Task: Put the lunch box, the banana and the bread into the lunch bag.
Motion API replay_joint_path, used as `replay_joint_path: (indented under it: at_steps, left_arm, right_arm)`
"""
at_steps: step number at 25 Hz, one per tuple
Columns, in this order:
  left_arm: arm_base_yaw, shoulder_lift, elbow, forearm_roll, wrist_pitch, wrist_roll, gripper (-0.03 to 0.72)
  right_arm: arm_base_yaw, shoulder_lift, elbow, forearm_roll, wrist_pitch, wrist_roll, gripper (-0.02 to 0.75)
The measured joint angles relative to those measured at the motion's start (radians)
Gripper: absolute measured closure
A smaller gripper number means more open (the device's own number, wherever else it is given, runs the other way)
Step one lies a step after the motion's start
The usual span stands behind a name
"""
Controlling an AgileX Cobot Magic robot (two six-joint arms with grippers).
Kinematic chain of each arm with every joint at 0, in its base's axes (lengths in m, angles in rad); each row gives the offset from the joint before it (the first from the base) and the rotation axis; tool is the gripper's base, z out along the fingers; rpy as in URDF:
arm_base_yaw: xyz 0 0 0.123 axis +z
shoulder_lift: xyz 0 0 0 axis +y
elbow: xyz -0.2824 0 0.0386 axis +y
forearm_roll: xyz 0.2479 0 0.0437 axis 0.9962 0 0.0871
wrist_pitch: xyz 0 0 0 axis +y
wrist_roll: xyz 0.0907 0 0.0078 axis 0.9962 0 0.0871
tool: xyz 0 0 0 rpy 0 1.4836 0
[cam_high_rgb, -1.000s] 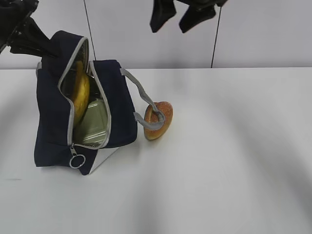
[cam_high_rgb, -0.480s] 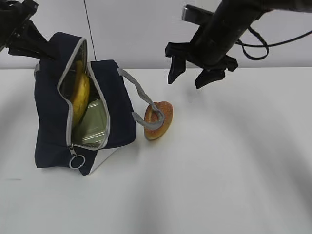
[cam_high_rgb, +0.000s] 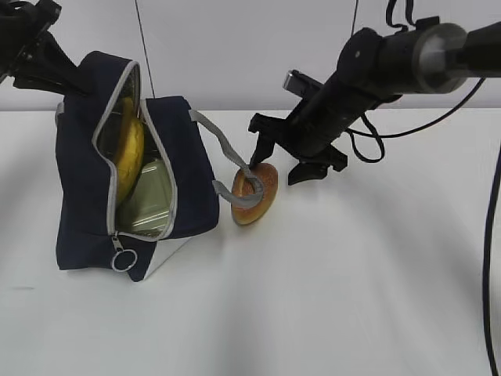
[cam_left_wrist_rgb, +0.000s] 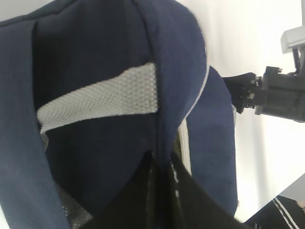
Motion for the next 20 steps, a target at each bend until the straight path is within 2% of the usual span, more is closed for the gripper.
replay_joint_path:
  at_steps: [4, 11, 17, 20]
  left_arm:
    - [0.0, 0.0, 0.0, 0.0, 0.0, 0.0, 0.703]
    - [0.0, 0.0, 0.0, 0.002, 0.0, 0.0, 0.703]
    - [0.0, 0.0, 0.0, 0.002, 0.0, 0.0, 0.703]
    - [0.0, 0.0, 0.0, 0.002, 0.0, 0.0, 0.703]
  right_arm:
    - [0.0, 0.026, 0.002, 0.052, -0.033, 0.0, 0.153]
    - [0.008, 0.072, 0.001, 0.229, -0.095, -0.079, 0.161]
    - [0.013, 0.072, 0.001, 0.243, -0.113, -0.112, 0.294]
    - [0.013, 0.074, 0.001, 0.243, -0.114, -0.124, 0.314]
